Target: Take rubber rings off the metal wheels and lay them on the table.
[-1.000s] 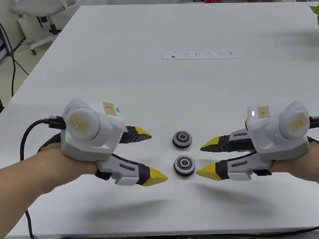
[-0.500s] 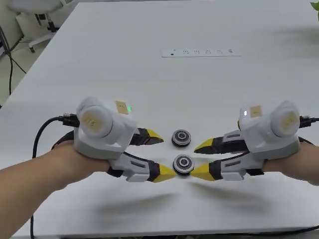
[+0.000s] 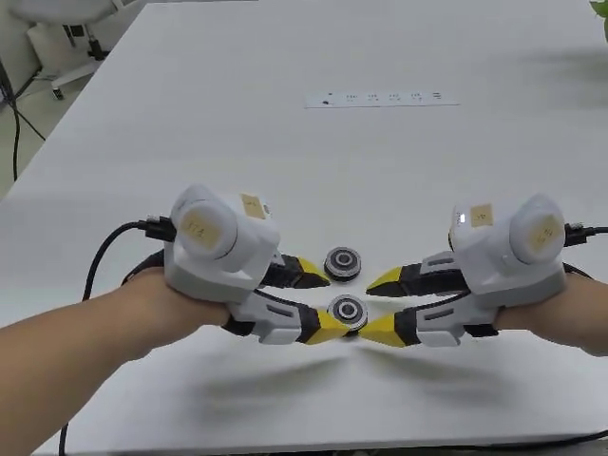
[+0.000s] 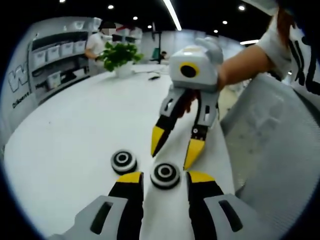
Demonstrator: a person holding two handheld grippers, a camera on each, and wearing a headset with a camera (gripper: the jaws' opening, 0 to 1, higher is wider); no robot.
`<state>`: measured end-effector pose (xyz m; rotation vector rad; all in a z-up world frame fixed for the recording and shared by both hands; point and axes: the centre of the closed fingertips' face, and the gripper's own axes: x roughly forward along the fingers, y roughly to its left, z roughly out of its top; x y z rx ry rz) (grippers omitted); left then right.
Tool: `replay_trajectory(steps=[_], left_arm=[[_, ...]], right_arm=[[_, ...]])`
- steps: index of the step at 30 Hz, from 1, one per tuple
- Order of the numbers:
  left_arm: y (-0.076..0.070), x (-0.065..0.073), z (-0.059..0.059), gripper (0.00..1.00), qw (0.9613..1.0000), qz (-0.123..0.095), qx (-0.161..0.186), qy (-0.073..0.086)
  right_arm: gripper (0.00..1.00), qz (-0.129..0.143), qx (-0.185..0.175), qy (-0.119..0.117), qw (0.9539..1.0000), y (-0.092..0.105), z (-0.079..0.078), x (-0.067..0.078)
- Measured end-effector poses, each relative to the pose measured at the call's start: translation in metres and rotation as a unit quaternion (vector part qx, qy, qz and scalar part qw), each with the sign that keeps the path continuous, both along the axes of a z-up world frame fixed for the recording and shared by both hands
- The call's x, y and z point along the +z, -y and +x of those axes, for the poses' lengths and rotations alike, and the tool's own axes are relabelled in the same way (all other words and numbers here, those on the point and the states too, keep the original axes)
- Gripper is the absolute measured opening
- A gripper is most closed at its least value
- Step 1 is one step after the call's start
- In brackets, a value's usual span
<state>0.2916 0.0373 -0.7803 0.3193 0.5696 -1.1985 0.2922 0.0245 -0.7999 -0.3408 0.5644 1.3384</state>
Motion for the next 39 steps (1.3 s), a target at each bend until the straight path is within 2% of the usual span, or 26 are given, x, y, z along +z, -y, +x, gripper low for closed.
replay_trajectory(steps=[2, 8, 15, 16, 19, 21, 25, 28, 33, 39], left_arm=[[0.003, 0.000, 0.000, 0.32, 0.9999, -0.007, 0.002, -0.008], [0.008, -0.004, 0.000, 0.25, 0.9998, -0.009, 0.004, -0.014], [0.010, -0.011, -0.002, 0.21, 0.9999, 0.000, 0.000, -0.014], [0.011, -0.010, -0.002, 0.20, 0.9999, -0.002, -0.001, -0.010], [0.010, -0.010, -0.001, 0.20, 0.9998, -0.007, 0.009, -0.016], [0.010, -0.011, -0.002, 0.17, 0.9998, -0.007, 0.011, -0.012], [0.008, -0.011, -0.001, 0.14, 0.9997, 0.006, 0.002, 0.023], [0.008, -0.011, 0.001, 0.14, 0.9997, 0.005, 0.009, 0.020], [0.008, -0.012, 0.001, 0.14, 0.9995, 0.006, 0.010, 0.030], [0.009, -0.012, 0.003, 0.14, 0.9995, 0.001, 0.014, 0.030]], right_arm=[[0.29, 0.000, 0.000, -0.001, 1.0000, 0.000, 0.000, -0.001], [0.29, -0.002, 0.000, -0.002, 1.0000, 0.001, -0.002, -0.002], [0.29, -0.002, 0.000, -0.003, 1.0000, 0.001, -0.003, -0.002], [0.29, -0.002, 0.000, -0.003, 1.0000, 0.001, -0.003, -0.002], [0.29, -0.001, 0.001, -0.003, 1.0000, 0.000, -0.003, -0.002], [0.29, 0.000, 0.000, -0.002, 1.0000, -0.001, -0.003, -0.002], [0.29, 0.003, -0.003, -0.005, 1.0000, -0.002, -0.003, -0.002], [0.29, 0.002, -0.003, -0.004, 1.0000, -0.003, -0.003, -0.003], [0.28, 0.009, -0.010, -0.003, 0.9999, -0.005, 0.000, -0.001], [0.27, 0.009, -0.013, -0.005, 0.9999, -0.008, -0.001, -0.004]])
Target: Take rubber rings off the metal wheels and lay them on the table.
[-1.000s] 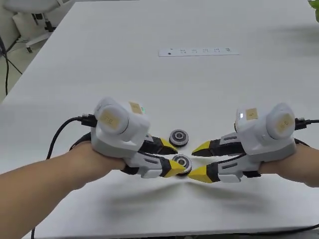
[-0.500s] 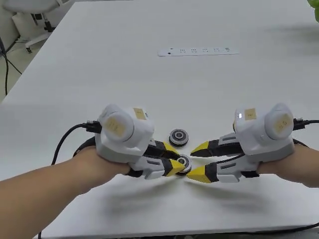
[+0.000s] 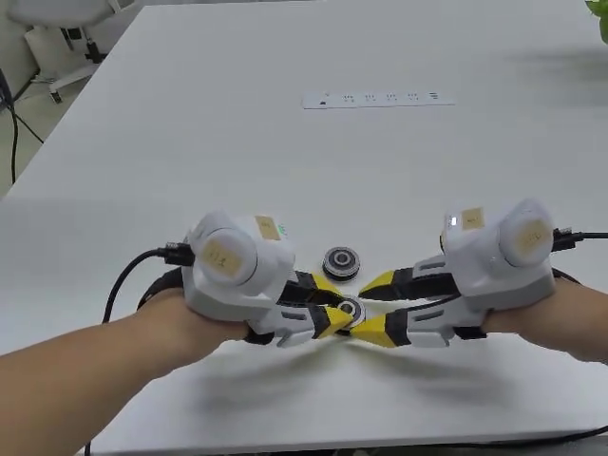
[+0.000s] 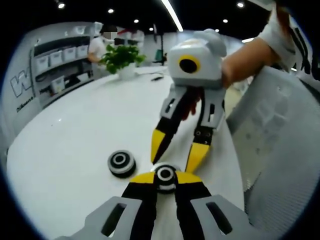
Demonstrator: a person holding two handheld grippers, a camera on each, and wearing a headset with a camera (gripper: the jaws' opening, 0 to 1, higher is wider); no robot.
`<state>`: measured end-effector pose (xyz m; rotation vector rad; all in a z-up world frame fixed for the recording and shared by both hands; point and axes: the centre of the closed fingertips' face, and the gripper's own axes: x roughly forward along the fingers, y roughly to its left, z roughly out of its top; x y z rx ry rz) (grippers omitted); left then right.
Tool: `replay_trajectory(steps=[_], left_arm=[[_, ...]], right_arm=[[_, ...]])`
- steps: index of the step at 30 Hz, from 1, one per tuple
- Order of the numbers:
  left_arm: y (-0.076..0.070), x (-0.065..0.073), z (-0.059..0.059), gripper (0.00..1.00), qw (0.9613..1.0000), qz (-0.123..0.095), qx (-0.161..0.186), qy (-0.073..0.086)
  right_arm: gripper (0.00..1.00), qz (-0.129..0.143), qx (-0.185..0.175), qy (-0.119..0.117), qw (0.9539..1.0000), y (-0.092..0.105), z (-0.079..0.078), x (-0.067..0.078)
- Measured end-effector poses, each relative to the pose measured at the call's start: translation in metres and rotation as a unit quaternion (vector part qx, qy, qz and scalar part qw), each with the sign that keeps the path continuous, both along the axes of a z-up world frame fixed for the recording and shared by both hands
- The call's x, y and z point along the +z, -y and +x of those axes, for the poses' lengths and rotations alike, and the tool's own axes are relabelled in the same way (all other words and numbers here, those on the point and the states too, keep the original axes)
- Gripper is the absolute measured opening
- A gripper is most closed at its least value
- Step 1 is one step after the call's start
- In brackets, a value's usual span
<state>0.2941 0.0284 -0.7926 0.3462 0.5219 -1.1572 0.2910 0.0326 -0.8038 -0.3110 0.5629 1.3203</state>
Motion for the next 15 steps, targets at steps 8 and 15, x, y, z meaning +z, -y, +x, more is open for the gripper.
replay_trajectory(steps=[8, 15], left_arm=[[0.0002, -0.0002, 0.0000, 0.14, 0.9999, 0.006, -0.003, 0.009], [0.0001, -0.0009, 0.0000, 0.13, 0.9996, 0.013, -0.011, 0.021]], right_arm=[[0.26, 0.001, -0.004, 0.004, 1.0000, -0.0056, 0.0002, -0.0003], [0.25, -0.008, -0.002, 0.012, 0.9999, -0.0057, -0.0010, -0.0022]])
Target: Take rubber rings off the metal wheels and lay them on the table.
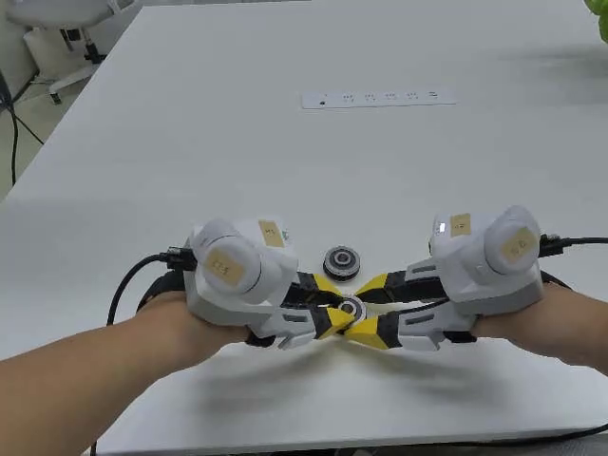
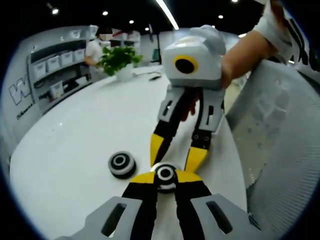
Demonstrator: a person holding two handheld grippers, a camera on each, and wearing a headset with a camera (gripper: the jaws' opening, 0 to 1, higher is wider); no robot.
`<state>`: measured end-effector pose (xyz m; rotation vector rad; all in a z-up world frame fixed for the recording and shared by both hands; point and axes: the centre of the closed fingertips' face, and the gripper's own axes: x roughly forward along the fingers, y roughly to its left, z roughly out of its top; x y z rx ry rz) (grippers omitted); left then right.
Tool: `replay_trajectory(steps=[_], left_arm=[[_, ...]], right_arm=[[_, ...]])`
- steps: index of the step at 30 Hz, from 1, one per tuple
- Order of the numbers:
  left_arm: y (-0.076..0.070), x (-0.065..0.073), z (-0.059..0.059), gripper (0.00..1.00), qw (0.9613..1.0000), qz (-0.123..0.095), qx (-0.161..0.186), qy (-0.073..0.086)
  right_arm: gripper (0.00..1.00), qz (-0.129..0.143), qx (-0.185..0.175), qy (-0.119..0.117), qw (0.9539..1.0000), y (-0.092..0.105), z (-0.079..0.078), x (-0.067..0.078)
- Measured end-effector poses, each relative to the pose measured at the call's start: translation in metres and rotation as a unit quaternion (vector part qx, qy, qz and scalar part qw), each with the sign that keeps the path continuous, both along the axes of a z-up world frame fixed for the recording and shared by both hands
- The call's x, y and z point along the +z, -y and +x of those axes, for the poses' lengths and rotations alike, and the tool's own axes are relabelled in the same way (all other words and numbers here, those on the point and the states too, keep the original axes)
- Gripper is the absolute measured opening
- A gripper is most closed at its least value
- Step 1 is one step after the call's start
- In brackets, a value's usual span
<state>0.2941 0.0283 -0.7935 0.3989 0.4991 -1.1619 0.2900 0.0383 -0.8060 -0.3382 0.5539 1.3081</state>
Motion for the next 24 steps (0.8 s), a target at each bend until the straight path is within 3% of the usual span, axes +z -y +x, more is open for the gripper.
replay_trajectory(steps=[24], left_arm=[[0.0001, 0.0004, -0.0006, 0.13, 0.9999, -0.009, 0.005, 0.002]], right_arm=[[0.23, -0.009, -0.003, 0.000, 1.0000, 0.0044, -0.0009, -0.0001]])
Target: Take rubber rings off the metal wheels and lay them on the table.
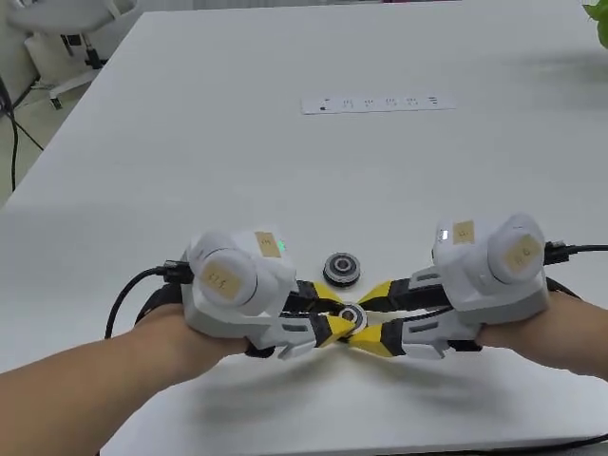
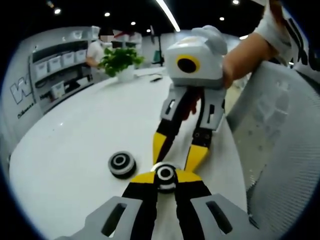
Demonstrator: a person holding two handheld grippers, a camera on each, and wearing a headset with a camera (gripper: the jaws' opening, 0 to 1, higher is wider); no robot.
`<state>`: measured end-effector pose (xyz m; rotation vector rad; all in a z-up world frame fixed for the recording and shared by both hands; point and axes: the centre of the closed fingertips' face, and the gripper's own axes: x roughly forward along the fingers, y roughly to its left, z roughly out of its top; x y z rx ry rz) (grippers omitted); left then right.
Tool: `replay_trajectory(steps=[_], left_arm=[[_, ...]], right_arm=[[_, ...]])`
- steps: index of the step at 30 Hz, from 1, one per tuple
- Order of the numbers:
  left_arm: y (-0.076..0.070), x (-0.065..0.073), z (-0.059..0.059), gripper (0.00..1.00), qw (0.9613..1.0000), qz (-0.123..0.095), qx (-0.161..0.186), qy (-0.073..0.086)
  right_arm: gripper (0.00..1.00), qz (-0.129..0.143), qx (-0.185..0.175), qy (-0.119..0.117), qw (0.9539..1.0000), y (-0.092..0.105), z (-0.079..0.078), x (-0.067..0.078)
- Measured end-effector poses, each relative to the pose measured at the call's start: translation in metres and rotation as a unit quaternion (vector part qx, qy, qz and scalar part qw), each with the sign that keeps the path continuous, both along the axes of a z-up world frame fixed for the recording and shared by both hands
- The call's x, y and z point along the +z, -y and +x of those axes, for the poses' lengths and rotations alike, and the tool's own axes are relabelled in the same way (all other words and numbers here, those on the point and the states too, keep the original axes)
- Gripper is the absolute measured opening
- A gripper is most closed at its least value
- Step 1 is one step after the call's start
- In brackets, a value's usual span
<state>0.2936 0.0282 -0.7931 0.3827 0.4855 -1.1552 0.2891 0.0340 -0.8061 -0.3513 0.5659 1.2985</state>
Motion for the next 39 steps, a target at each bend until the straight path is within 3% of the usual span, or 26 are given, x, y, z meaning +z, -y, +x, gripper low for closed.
replay_trajectory(steps=[5, 7, 15, 22, 39], left_arm=[[0.000, 0.000, 0.000, 0.13, 1.0000, 0.000, 0.001, 0.001], [0.000, 0.000, 0.000, 0.13, 1.0000, -0.002, 0.002, 0.000], [0.000, 0.000, -0.001, 0.13, 1.0000, -0.001, 0.003, 0.001], [0.000, 0.000, -0.001, 0.13, 1.0000, 0.000, 0.003, 0.003], [0.001, 0.000, -0.001, 0.13, 1.0000, 0.003, -0.002, 0.009]], right_arm=[[0.21, -0.005, -0.001, -0.003, 1.0000, 0.003, -0.001, -0.001], [0.17, -0.019, -0.002, 0.000, 0.9998, 0.008, 0.000, -0.005], [0.14, -0.011, -0.002, -0.005, 0.9999, 0.009, 0.000, -0.004], [0.05, -0.013, -0.007, -0.012, 0.9998, 0.013, 0.001, -0.004], [0.00, -0.004, -0.016, -0.031, 0.9994, 0.017, 0.002, -0.003]])
